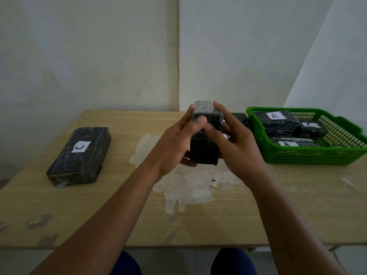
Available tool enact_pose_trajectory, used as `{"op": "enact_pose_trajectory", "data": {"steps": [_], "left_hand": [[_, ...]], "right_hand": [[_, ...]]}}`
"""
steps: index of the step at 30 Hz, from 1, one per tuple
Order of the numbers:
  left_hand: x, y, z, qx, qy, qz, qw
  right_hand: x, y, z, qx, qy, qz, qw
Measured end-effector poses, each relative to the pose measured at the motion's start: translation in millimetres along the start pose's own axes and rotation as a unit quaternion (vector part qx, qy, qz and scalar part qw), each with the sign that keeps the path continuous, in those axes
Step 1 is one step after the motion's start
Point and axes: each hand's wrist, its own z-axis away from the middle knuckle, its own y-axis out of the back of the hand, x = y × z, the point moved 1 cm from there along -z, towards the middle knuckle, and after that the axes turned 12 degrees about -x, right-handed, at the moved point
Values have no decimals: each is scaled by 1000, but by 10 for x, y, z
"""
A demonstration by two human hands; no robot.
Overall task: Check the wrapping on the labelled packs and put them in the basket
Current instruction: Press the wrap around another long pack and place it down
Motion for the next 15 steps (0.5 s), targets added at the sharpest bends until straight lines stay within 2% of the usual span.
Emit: {"op": "enact_pose_trajectory", "data": {"steps": [4,10,15], "left_hand": [[-126,54,-32,18,-59,-63,996],[-161,40,-54,20,-114,-120,986],[-123,16,-65,52,-112,-115,986]], "right_hand": [[-13,96,19,-4,19,-45,999],[6,96,36,12,54,-33,998],[12,75,7,31,46,-51,997]]}}
